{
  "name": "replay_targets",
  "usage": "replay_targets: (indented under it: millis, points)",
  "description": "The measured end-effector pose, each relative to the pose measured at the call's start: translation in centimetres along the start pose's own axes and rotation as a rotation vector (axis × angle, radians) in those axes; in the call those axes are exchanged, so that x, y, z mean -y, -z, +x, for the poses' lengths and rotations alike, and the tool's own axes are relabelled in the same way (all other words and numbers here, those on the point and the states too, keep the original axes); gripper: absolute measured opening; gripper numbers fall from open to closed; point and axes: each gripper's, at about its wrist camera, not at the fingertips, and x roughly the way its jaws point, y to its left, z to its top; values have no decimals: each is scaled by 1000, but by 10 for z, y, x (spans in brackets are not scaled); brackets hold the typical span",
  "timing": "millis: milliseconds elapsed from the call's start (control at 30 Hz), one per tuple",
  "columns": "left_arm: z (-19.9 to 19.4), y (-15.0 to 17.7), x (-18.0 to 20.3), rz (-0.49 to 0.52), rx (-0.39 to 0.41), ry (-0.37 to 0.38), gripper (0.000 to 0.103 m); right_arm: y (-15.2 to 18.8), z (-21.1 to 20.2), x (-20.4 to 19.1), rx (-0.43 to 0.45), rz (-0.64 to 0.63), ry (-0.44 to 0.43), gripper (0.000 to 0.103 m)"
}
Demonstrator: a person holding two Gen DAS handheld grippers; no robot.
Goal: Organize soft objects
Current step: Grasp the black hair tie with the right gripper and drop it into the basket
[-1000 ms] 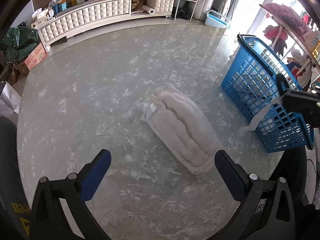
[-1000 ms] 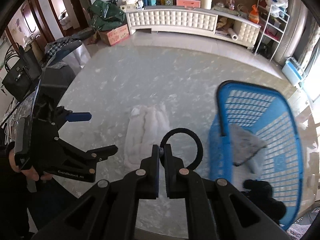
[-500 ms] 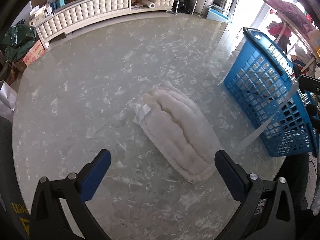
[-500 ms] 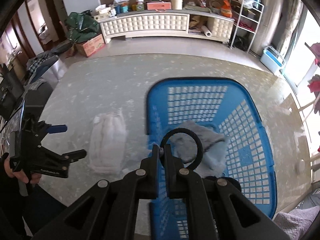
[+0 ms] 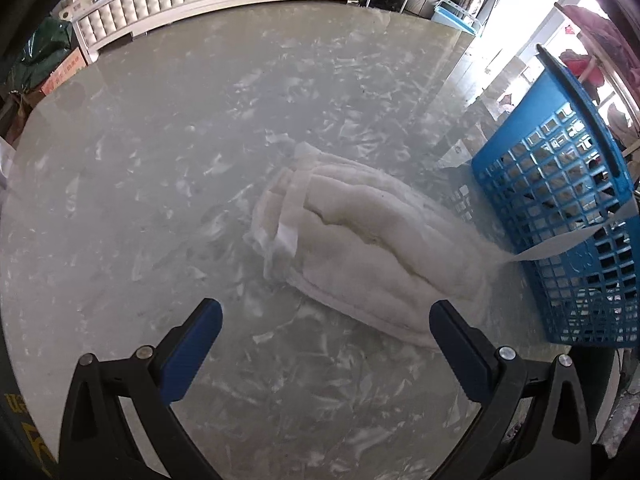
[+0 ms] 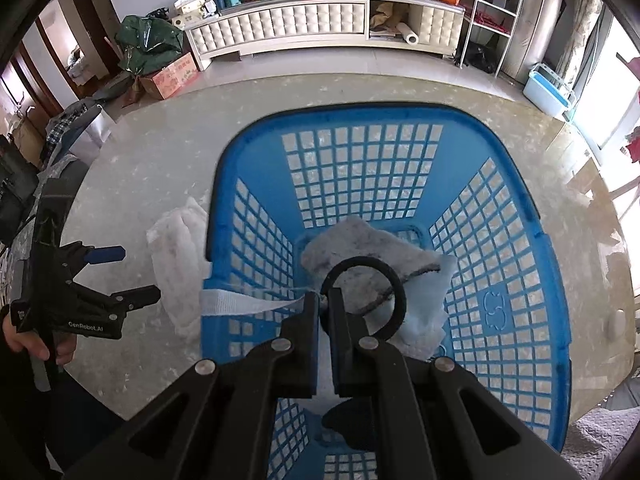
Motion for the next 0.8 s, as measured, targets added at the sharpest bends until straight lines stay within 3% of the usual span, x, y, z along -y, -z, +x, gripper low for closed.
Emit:
replay_targets:
  millis: [100, 267, 300, 400, 800]
  points:
    - [6, -5, 1, -5, -1, -3, 103, 0, 4, 1, -13, -2, 3, 7]
    - [11, -13, 11, 52, 14, -16, 103, 0, 8, 5, -32, 5, 19, 20]
    - [13, -16, 15, 75, 14, -23, 103, 0, 8, 6, -33, 8, 23, 25]
    - [20, -23, 23, 130, 9, -30, 103, 2, 3, 11, -31, 28, 18, 59]
    - [44, -51, 43, 232, -21, -20, 103, 10, -11, 10, -36, 28, -3, 65]
